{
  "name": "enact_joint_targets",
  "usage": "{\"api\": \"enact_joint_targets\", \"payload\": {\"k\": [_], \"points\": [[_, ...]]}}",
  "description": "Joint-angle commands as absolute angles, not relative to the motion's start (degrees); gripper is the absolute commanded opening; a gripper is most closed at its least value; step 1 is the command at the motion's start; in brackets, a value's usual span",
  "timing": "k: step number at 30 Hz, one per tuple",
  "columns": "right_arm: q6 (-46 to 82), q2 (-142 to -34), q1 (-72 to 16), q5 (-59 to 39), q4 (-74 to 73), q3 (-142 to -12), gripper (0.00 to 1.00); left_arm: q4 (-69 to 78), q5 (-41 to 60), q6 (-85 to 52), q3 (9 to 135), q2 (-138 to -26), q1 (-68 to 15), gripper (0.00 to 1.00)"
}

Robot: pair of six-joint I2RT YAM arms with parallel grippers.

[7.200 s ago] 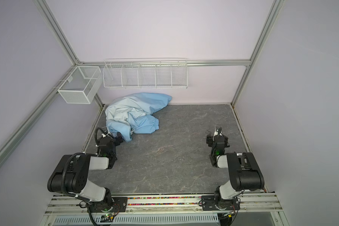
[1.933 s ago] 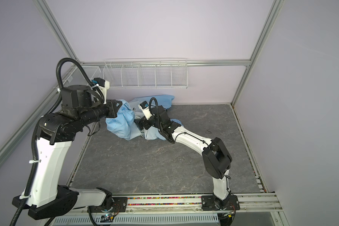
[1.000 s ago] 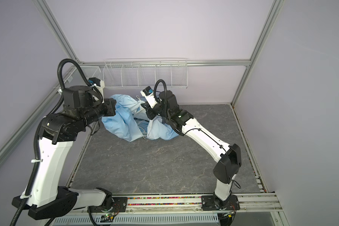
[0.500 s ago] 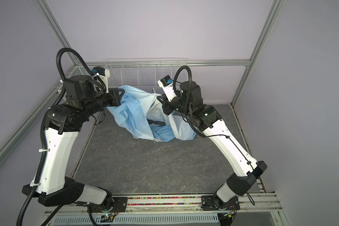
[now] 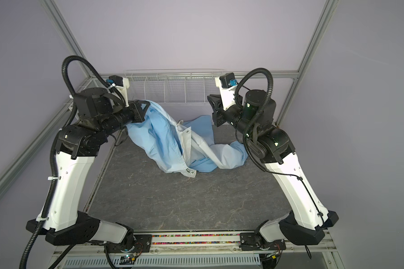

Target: Zip up the jacket

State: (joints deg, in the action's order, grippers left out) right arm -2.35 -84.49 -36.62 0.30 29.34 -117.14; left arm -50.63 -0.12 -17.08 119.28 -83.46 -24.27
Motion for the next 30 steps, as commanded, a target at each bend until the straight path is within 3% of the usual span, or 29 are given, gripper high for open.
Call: {"api": "enact_joint_targets", "payload": {"k": [1, 4, 8, 10, 14, 16, 17, 18, 21, 22, 23, 28, 30], "points": [[0.41, -93.36, -36.49, -4.12, 33.17, -117.49, 0.12, -55.18, -13.07, -18.59, 117.25, -84.88, -21.64, 0.00], [2.70, -99.70, -36.48, -5.86, 37.54, -120.33, 0.19, -59.73, -15.07, -20.25, 116.13, -88.21, -17.49, 0.00], [4.51, -105.41, -36.44, -5.66, 43.26, -121.53, 0.49, -59.37, -18.62, -20.30, 110.78, -90.23, -14.17, 0.00], [4.83, -106.58, -36.41, -3.86, 44.85, -120.06, 0.53, -58.64, -20.64, -20.35, 108.31, -90.68, -13.16, 0.00], [5.20, -104.59, -36.00, -1.22, 42.48, -111.00, 0.64, -58.46, -26.14, -21.59, 104.28, -90.82, -11.34, 0.18], [6.84, -102.32, -34.95, -2.39, 40.09, -105.64, 0.78, -58.49, -27.14, -23.20, 102.36, -89.91, -10.66, 0.33], [7.46, -100.84, -34.20, -4.13, 38.25, -102.50, 0.92, -58.13, -27.11, -23.54, 100.99, -88.96, -10.63, 0.39], [8.15, -99.05, -33.32, -5.65, 35.73, -99.05, 0.88, -57.20, -26.39, -23.79, 99.29, -87.65, -10.63, 0.43], [10.52, -95.38, -31.10, -7.95, 30.37, -91.80, 0.88, -54.77, -23.18, -25.17, 93.73, -83.13, -10.68, 0.52], [11.36, -94.81, -30.31, -8.59, 29.65, -90.50, 0.88, -53.64, -21.25, -25.63, 91.35, -81.01, -10.64, 0.68], [11.90, -94.58, -29.50, -9.52, 29.57, -89.59, 0.88, -52.49, -19.18, -26.17, 88.64, -78.89, -10.63, 0.98], [12.04, -93.75, -27.76, -12.51, 29.21, -85.69, 0.88, -45.16, -5.40, -29.78, 73.35, -66.89, -10.72, 1.00], [12.32, -93.25, -27.54, -11.48, 29.19, -83.97, 0.93, -41.54, -0.19, -33.25, 66.18, -61.67, -10.72, 0.98]]}}
